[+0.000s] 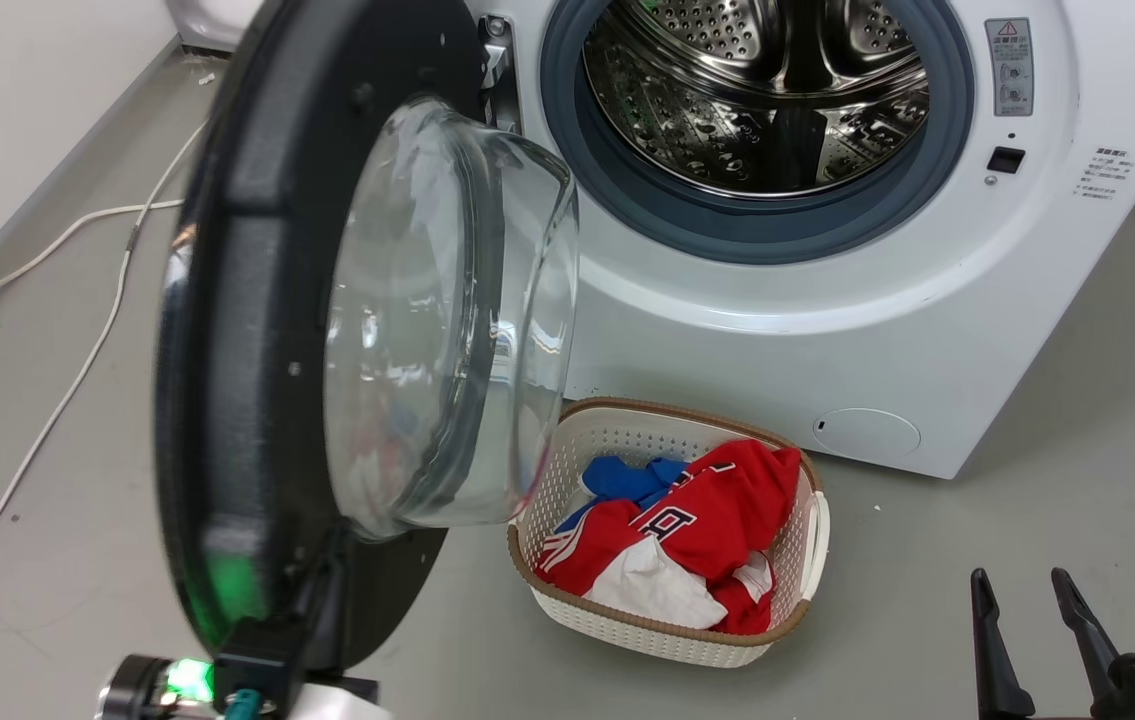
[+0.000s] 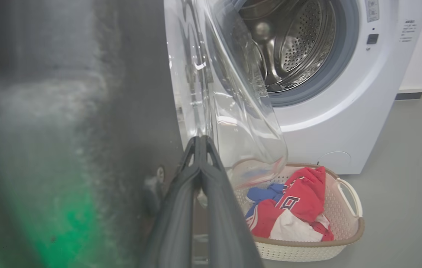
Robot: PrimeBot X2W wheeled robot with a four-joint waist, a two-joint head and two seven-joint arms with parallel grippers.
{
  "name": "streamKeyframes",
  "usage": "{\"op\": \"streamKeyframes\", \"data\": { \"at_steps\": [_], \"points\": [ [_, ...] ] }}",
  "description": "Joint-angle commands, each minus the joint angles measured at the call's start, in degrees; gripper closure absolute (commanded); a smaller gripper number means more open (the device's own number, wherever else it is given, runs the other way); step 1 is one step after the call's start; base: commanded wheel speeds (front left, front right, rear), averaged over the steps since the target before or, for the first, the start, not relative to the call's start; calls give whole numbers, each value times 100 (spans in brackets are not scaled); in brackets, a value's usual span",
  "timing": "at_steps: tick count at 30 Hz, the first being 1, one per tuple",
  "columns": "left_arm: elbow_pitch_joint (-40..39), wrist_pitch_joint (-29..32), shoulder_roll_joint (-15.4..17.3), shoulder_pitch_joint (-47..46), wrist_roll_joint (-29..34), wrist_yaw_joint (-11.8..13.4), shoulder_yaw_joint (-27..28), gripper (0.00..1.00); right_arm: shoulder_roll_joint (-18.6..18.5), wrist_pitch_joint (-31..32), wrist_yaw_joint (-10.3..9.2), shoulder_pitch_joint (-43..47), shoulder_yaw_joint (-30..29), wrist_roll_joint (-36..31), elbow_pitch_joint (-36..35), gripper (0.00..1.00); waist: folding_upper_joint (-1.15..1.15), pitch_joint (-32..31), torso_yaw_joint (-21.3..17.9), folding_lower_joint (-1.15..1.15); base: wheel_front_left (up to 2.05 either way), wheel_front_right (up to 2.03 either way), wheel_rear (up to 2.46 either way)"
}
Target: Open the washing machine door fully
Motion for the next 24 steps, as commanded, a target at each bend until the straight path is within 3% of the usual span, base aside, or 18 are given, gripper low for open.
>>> {"op": "streamKeyframes", "data": {
  "at_steps": [1,14,24],
  "points": [
    [-40,23,51,108,-15,108,100,100,10,-11,-1,-42,4,-16,-17,0,0,7,-2,0,0,0,0],
    [-72,-15,379,294,-381,472,892,100,10,-11,-1,-82,-37,-96,-48,0,0,129,19,0,0,0,0],
    [141,-127,608,73,-755,437,1468,100,10,-10,-1,-186,-54,-178,-97,0,0,291,22,0,0,0,0]
  ]
}}
